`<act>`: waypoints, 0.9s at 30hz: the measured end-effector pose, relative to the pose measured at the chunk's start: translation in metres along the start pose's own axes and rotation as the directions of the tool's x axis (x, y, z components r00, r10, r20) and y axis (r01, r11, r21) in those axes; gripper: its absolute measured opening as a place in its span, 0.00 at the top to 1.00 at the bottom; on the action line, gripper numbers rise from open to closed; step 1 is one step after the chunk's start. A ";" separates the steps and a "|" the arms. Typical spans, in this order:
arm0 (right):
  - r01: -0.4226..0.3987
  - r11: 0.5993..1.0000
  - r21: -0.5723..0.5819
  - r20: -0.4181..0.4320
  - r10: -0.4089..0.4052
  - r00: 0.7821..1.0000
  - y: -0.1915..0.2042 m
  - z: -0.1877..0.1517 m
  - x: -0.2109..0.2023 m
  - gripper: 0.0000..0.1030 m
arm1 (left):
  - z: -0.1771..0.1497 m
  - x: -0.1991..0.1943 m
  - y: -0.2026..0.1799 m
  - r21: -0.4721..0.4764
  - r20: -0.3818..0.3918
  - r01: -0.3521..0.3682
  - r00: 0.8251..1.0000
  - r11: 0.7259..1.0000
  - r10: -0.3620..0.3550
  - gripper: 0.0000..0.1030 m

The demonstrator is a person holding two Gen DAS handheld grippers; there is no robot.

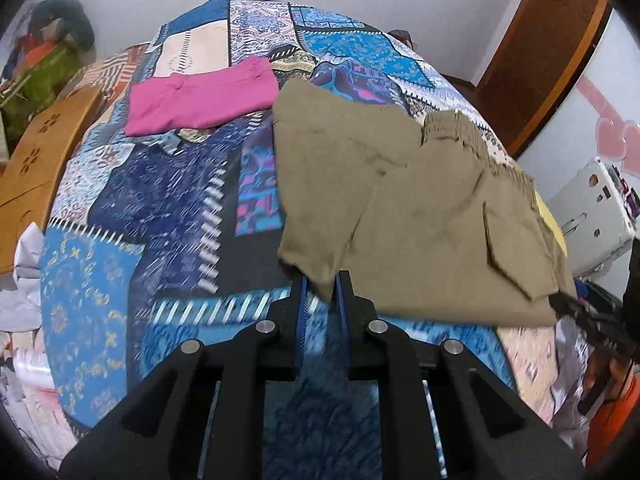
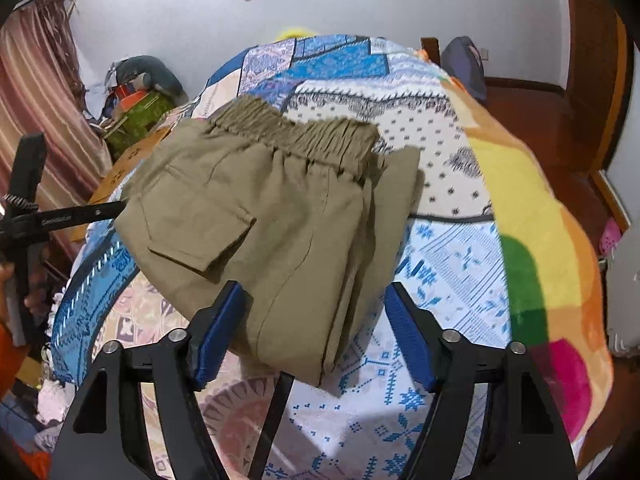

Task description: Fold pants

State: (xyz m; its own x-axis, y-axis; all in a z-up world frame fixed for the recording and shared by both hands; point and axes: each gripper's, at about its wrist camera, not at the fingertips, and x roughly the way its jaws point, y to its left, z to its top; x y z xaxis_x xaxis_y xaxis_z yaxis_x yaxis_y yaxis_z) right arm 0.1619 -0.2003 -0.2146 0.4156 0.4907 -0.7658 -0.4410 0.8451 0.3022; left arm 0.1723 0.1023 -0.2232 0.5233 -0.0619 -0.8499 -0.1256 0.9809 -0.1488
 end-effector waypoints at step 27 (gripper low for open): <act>-0.061 0.991 -0.117 0.085 0.071 0.994 0.031 0.069 0.019 0.47 | 0.073 0.023 -0.096 0.312 0.000 0.151 0.987 0.938 -0.159 0.92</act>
State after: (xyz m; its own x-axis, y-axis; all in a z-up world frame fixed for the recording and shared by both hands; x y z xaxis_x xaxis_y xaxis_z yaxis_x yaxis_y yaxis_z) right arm 0.2111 -0.1501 -0.1810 0.4491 0.5655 -0.6918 -0.5553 0.7832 0.2797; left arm 0.2584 0.0203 -0.1916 0.5367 -0.2170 -0.8154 0.2240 0.9683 -0.1104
